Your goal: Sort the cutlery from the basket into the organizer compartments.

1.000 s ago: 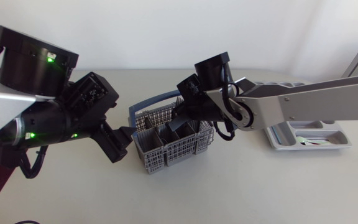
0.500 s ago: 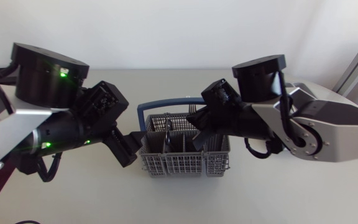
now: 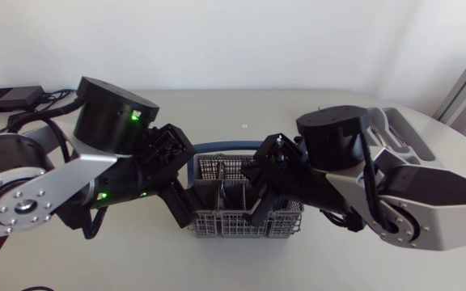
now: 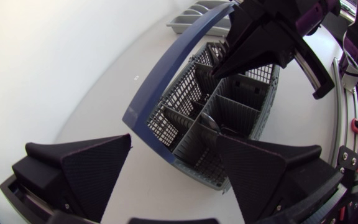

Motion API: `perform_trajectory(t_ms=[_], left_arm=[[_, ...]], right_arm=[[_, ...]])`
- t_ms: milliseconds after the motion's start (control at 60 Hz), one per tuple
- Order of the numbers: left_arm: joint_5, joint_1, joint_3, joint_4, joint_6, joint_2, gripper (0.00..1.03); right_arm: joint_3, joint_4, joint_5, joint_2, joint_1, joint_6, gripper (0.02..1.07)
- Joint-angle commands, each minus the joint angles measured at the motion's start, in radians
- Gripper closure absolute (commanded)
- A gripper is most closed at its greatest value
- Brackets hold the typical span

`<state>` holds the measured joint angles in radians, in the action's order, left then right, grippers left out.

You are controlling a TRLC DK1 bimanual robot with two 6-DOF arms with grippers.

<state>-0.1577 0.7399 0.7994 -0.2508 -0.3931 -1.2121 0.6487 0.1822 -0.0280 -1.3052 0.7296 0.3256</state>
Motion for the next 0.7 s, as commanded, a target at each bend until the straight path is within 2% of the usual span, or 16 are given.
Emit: perform_trajectory(t_ms=[0, 183, 433, 550, 683], left_arm=[[-0.003, 0.012, 0.029, 0.018, 0.007, -0.03, 0.08], [-0.017, 0.012, 0.043, 0.025, 0.0, -0.049, 0.08], [-0.017, 0.016, 0.055, 0.025, -0.001, -0.038, 0.08], [-0.019, 0.024, 0.06, 0.024, -0.001, -0.04, 0.08], [-0.017, 0.035, 0.08, 0.018, -0.004, -0.027, 0.07]], right_arm=[[-0.044, 0.028, 0.022, 0.011, 0.014, 0.056, 1.01], [-0.078, 0.025, 0.04, 0.081, 0.028, 0.089, 1.01], [-0.069, -0.067, 0.034, 0.231, 0.033, 0.11, 1.01], [-0.052, -0.125, 0.007, 0.3, 0.042, 0.104, 1.01], [0.02, -0.236, -0.079, 0.357, 0.045, 0.043, 1.01]])
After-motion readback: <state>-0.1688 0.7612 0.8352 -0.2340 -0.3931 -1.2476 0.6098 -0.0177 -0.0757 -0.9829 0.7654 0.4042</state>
